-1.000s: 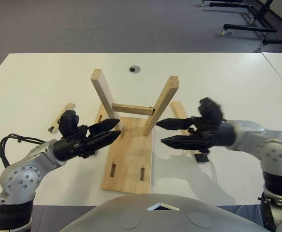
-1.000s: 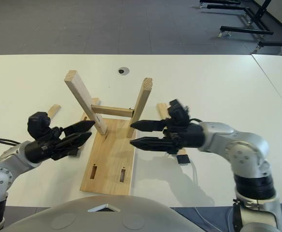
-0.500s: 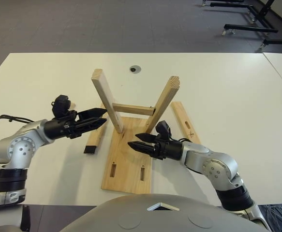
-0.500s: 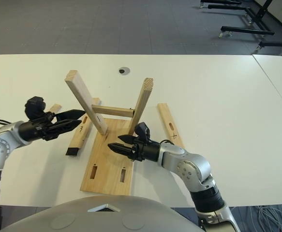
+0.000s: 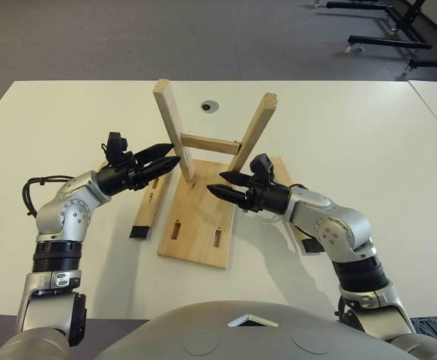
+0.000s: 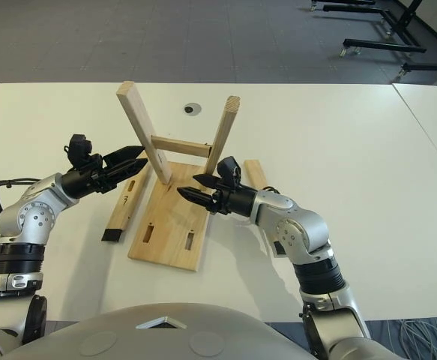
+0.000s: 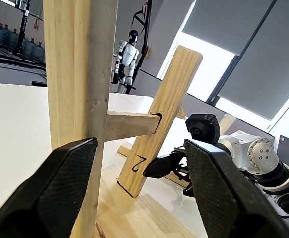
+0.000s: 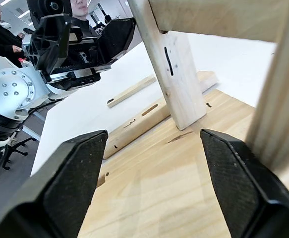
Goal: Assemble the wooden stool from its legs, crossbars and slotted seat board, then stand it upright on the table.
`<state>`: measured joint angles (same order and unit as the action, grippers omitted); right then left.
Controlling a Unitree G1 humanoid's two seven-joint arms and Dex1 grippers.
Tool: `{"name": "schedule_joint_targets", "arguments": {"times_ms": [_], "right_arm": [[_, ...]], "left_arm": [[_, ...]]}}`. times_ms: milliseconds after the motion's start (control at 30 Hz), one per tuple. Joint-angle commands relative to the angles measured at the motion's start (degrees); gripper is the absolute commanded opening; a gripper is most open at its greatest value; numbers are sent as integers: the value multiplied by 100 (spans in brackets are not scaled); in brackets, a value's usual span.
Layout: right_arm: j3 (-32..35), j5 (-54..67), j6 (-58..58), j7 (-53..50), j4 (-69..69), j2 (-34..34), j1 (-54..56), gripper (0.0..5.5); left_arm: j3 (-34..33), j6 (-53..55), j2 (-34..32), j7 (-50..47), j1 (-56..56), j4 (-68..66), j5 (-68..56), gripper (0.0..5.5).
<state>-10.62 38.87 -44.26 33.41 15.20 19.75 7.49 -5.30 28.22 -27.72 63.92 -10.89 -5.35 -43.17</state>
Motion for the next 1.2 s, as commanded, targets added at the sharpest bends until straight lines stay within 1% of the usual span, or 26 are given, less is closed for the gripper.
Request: {"name": "schedule_joint_targets", "arguments": {"times_ms": [33, 133, 200, 300, 467, 533, 600, 667, 767, 867, 900, 933, 1033, 1100, 1200], "right_arm": [[242, -306, 290, 10, -256, 102, 176, 345], [334, -478, 474, 35, -471, 52, 333, 345], [413, -386, 426, 145, -436, 62, 360, 345], [553, -12, 145, 399, -149, 126, 319, 345], [1052, 958, -481, 910, 315, 470, 310, 345], [1229, 1164, -522, 1141, 337, 642, 300, 345], [1667, 1618, -583, 1270, 203, 682, 382, 345], [2134, 2130, -619, 1277, 100, 649, 460, 345], [2420, 2440, -582, 1091, 99, 598, 500, 345], [2461, 2573, -528, 934, 307, 510, 327, 345], [2475, 2615, -515, 860, 404, 478, 228, 345], [2480, 2660, -513, 784, 486, 448, 135, 345], [2454, 2695, -488, 656, 570, 398, 22, 345], [2386, 2672, -487, 649, 487, 388, 84, 345], [2291, 2585, -411, 544, 582, 322, -36, 345]], "left_arm": [[-92, -64, -23, 76, 121, 19, 75, 322], [-211, -118, 4, 90, 186, 31, 22, 322], [-317, -177, 27, 69, 218, 19, 9, 322], [-470, -374, 55, -58, 251, -52, 122, 322], [-846, -1050, 29, -583, 486, -203, 601, 322], [-935, -1316, 40, -900, 734, -35, 872, 322], [-966, -1427, 72, -1264, 1000, 197, 1120, 322], [-944, -1375, 95, -1744, 1153, 399, 1379, 322], [-890, -1171, 153, -2380, 1403, 938, 1608, 322], [-1127, -959, 244, -3346, 1622, 1471, 1930, 322], [-1191, -846, 183, -3672, 1658, 1507, 2145, 322], [-1247, -809, 18, -3776, 1717, 1449, 2314, 322], [-1508, -829, -413, -3602, 2074, 1145, 2497, 322], [-1698, -900, -533, -3435, 2296, 851, 2470, 322], [-1254, -1101, -668, -3374, 2103, -92, 2959, 322]]}}
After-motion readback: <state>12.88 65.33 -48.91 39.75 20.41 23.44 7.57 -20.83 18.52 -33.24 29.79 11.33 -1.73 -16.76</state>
